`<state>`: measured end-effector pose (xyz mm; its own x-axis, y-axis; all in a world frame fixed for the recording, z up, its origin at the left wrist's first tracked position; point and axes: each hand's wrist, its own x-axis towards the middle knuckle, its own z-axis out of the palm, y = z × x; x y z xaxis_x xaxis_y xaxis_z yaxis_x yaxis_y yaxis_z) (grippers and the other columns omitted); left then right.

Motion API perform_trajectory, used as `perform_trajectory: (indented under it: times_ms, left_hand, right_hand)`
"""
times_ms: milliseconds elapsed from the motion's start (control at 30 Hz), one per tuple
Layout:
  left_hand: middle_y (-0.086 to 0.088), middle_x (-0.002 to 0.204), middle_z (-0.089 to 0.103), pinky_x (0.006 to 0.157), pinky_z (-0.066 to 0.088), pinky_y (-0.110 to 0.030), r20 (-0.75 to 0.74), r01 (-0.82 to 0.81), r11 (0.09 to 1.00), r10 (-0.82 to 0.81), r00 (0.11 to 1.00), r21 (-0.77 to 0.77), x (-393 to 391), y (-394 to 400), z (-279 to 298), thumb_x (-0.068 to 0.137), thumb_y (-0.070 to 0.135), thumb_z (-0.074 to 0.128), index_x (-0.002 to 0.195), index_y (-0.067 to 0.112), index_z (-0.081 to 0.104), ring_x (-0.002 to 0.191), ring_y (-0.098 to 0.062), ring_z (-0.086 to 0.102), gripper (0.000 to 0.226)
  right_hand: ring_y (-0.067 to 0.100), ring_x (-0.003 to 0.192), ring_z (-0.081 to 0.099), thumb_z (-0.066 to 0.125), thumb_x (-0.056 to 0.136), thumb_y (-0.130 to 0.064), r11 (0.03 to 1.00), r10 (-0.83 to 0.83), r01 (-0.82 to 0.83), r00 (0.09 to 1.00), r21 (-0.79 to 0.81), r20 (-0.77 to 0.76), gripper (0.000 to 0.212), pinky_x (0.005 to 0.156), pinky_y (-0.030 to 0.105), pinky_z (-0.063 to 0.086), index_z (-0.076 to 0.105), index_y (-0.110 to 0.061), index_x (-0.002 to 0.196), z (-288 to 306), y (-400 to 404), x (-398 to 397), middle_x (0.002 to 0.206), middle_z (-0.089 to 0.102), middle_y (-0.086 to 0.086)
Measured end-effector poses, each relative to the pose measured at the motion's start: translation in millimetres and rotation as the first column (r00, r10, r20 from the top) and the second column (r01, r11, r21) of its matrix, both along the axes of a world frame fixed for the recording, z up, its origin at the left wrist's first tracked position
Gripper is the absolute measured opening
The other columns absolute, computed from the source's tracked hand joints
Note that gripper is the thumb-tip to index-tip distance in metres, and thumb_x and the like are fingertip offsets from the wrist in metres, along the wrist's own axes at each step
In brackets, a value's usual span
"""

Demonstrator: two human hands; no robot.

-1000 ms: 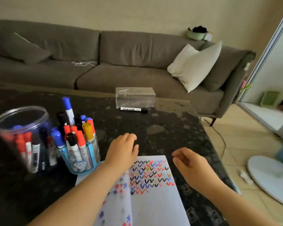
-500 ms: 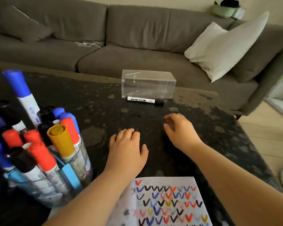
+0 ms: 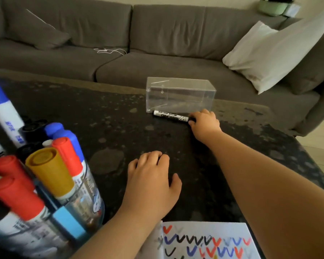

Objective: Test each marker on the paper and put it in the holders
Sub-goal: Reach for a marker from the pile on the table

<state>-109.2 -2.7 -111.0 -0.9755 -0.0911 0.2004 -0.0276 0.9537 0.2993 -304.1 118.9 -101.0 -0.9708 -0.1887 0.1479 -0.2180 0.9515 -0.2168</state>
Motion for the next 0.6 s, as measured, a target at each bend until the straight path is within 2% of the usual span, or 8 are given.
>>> perform_trajectory:
  times_ms: [100, 167, 233, 300, 333, 433, 500, 600]
  left_hand:
    - [0.009, 0.145, 0.032, 0.115, 0.021, -0.036, -0.004, 0.007, 1.0, -0.007, 1.0, 0.011, 0, -1, -3, 0.092, 0.047, 0.04, 0.139, 0.029, 0.033, 0.137, -0.011, 0.024, 0.051]
    - [0.008, 0.144, 0.034, 0.114, 0.022, -0.036, 0.002, -0.008, 1.0, 0.008, 1.0, 0.013, -2, -2, -6, 0.091, 0.047, 0.043, 0.138, 0.027, 0.034, 0.135, -0.011, 0.027, 0.051]
    - [0.007, 0.143, 0.036, 0.113, 0.024, -0.033, -0.016, -0.026, 0.998, 0.027, 1.0, 0.058, 0, -1, -3, 0.091, 0.045, 0.045, 0.138, 0.025, 0.034, 0.134, -0.011, 0.03, 0.052]
    - [0.007, 0.142, 0.037, 0.111, 0.025, -0.028, -0.061, -0.018, 0.996, 0.024, 0.998, 0.088, 7, -1, 4, 0.092, 0.039, 0.047, 0.138, 0.024, 0.035, 0.132, -0.01, 0.034, 0.049]
    - [0.006, 0.141, 0.039, 0.11, 0.025, -0.026, -0.088, -0.001, 0.994, 0.011, 0.996, 0.105, 10, -2, 8, 0.093, 0.036, 0.046, 0.137, 0.024, 0.037, 0.13, -0.009, 0.035, 0.046]
    - [0.005, 0.133, 0.047, 0.106, 0.028, -0.023, -0.198, 0.045, 0.986, -0.013, 0.98, 0.158, 21, -1, 28, 0.093, 0.025, 0.049, 0.128, 0.022, 0.048, 0.125, -0.011, 0.042, 0.035]
    - [0.004, 0.121, 0.056, 0.096, 0.035, -0.018, -0.244, 0.087, 0.951, -0.013, 0.97, 0.298, 31, 3, 51, 0.092, 0.019, 0.053, 0.119, 0.018, 0.055, 0.114, -0.011, 0.051, 0.027]
    - [0.015, 0.102, 0.06, 0.079, 0.039, -0.003, -0.208, 0.205, 0.791, -0.101, 0.973, 0.576, 74, 14, 91, 0.094, 0.019, 0.051, 0.103, 0.026, 0.059, 0.095, 0.004, 0.056, 0.014]
  right_hand:
    - [0.03, 0.12, 0.041, 0.051, 0.096, -0.03, 0.999, 0.017, -0.017, 1.0, -0.043, 0.0, 0.031, 0.1, 0.042, 0.035, 0.057, -0.02, 0.124, 6, 0, 13, 0.125, 0.049, 0.01]
    - [0.028, 0.111, 0.05, 0.057, 0.092, -0.029, 0.984, 0.037, -0.043, 0.999, -0.173, -0.038, 0.026, 0.096, 0.04, 0.042, 0.064, -0.017, 0.114, 13, 5, 28, 0.116, 0.056, 0.009]
    - [0.021, 0.095, 0.058, 0.063, 0.088, -0.025, 0.935, 0.037, -0.057, 0.997, -0.35, -0.062, 0.019, 0.081, 0.028, 0.047, 0.067, -0.015, 0.103, 28, 15, 52, 0.103, 0.062, 0.006]
    - [0.008, 0.077, 0.058, 0.065, 0.087, -0.022, 0.864, 0.024, -0.048, 0.998, -0.501, -0.054, 0.011, 0.062, 0.011, 0.043, 0.066, -0.018, 0.096, 51, 28, 84, 0.089, 0.064, -0.003]
    - [0.002, 0.074, 0.057, 0.066, 0.086, -0.023, 0.82, 0.011, -0.029, 0.999, -0.572, -0.034, 0.008, 0.058, 0.008, 0.041, 0.065, -0.02, 0.094, 64, 33, 104, 0.084, 0.064, -0.008]
    - [0.005, 0.081, 0.062, 0.066, 0.087, -0.029, 0.679, -0.012, 0.029, 1.0, -0.734, 0.028, 0.008, 0.071, 0.021, 0.049, 0.061, -0.028, 0.092, 96, 45, 162, 0.086, 0.066, -0.01]
    - [0.006, 0.086, 0.064, 0.061, 0.09, -0.032, 0.636, 0.003, 0.059, 0.997, -0.77, 0.08, 0.01, 0.08, 0.025, 0.05, 0.058, -0.027, 0.098, 111, 48, 202, 0.09, 0.068, -0.011]
    - [0.005, 0.076, 0.068, 0.049, 0.095, -0.028, 0.499, 0.134, 0.112, 0.97, -0.86, 0.204, 0.012, 0.075, 0.023, 0.053, 0.057, -0.024, 0.104, 126, 50, 268, 0.08, 0.069, -0.007]
